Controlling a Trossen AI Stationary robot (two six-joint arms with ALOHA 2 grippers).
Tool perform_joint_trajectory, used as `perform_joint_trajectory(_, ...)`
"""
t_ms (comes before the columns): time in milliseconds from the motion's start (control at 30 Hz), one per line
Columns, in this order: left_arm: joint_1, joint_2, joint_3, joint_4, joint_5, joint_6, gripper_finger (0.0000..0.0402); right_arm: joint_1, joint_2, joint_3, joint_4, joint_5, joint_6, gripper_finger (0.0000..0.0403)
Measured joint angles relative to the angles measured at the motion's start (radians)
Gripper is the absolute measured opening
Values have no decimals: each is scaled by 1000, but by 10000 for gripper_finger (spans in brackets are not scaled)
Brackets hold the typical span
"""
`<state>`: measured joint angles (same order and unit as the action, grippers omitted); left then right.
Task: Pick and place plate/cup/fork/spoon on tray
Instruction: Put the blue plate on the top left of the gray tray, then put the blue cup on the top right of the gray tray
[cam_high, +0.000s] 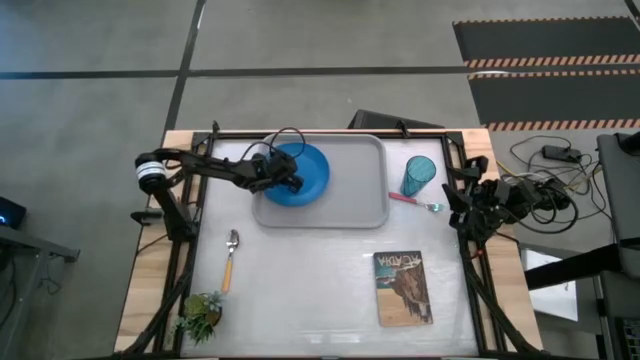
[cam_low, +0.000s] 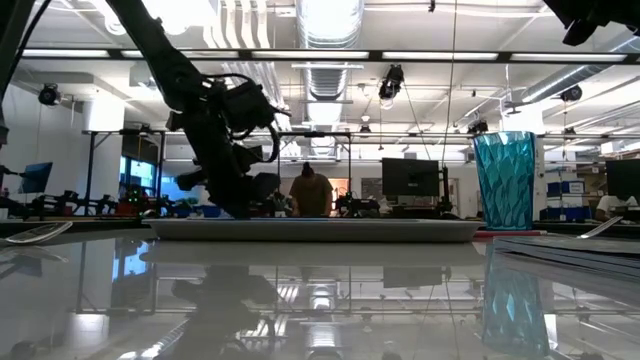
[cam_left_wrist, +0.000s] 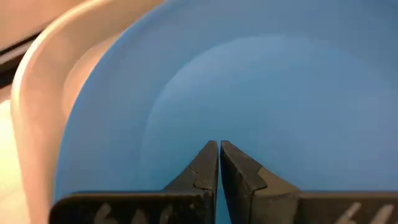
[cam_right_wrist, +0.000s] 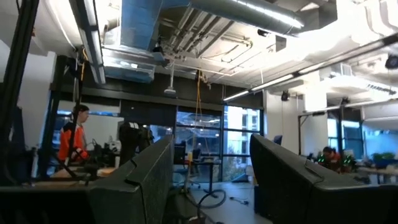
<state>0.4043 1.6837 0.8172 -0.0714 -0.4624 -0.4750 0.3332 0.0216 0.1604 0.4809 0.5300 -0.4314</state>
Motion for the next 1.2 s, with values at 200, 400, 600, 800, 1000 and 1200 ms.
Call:
perform_joint_trajectory(200,-40,-151,-8,42,141,133,0,0,17,1,-72,122,122,201)
perform_joint_trajectory(400,-109,-331,-16,141,190,297,0,0,119,1,-107,266,276,201)
perform_joint_trajectory(600,-160,-439,-58,321,244,452,0,0,229,36,-111,354,386,201)
perform_joint_trajectory(800,-177,-503,-131,490,370,504,0,0,363,161,-228,367,471,201)
perform_joint_trajectory(1000,-178,-559,-221,622,384,509,0,-43,484,352,-576,432,643,200)
perform_joint_trajectory(1200,-177,-575,-284,715,384,512,0,-124,567,542,-1022,374,900,200)
